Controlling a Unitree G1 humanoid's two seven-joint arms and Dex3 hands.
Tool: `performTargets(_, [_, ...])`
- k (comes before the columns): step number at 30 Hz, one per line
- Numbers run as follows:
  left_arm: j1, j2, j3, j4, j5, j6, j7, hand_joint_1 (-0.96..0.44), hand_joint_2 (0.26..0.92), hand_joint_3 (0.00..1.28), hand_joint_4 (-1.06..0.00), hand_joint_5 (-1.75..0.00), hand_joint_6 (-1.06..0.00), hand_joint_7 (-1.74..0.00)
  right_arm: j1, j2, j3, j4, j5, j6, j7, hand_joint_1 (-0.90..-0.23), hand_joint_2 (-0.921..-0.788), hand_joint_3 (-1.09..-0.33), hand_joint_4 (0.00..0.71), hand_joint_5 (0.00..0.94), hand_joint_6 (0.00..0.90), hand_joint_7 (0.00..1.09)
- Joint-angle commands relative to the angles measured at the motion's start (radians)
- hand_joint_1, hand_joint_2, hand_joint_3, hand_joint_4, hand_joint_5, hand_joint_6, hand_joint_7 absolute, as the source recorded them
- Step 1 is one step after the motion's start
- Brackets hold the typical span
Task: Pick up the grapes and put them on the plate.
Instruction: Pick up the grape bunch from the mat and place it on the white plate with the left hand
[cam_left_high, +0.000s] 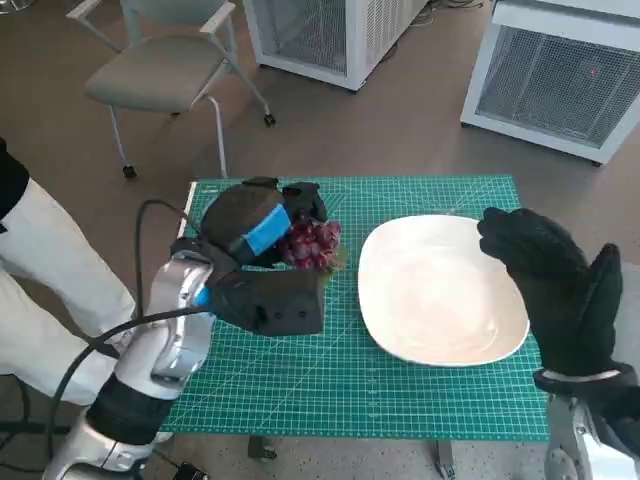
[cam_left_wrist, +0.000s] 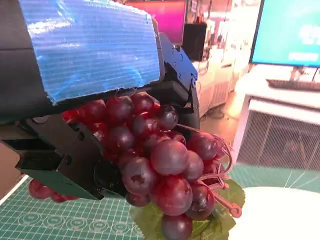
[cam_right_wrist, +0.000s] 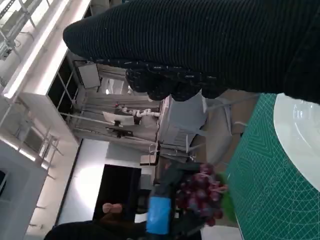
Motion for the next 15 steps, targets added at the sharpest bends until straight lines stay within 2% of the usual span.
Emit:
performTargets(1, [0.014, -0.005, 0.01, -0.02, -0.01, -0.005, -0.013, 0.0, 0.896, 0.03, -0.8, -1.14, -0.72, -0.97, 0.02, 0.001, 0.005, 0.003, -0.002, 0.011, -0.002, -0.319, -0.921, -0.593, 0.368, 0.896, 0.259, 1.01])
performTargets(7, [-0.005, -0.022, -0.003, -0.029, -0.009, 0.006, -0.05, 0.0, 0.897, 0.02, -0.79, -1.18, -0.75, -0.91, 0.022, 0.001, 0.003, 0.002, 0.001, 0.011, -0.001, -0.319, -0.921, -0.593, 0.368, 0.896, 0.259, 1.01])
performTargets(15, [-0.067, -0.111, -0.051, -0.085, 0.011, 0.036, -0.106, 0.0, 0.908, 0.02, -0.77, -1.19, -0.72, -0.96, 0.027, 0.004, 0.003, -0.001, 0.002, 0.01, -0.001, -0.322, -0.921, -0.592, 0.368, 0.897, 0.259, 1.01])
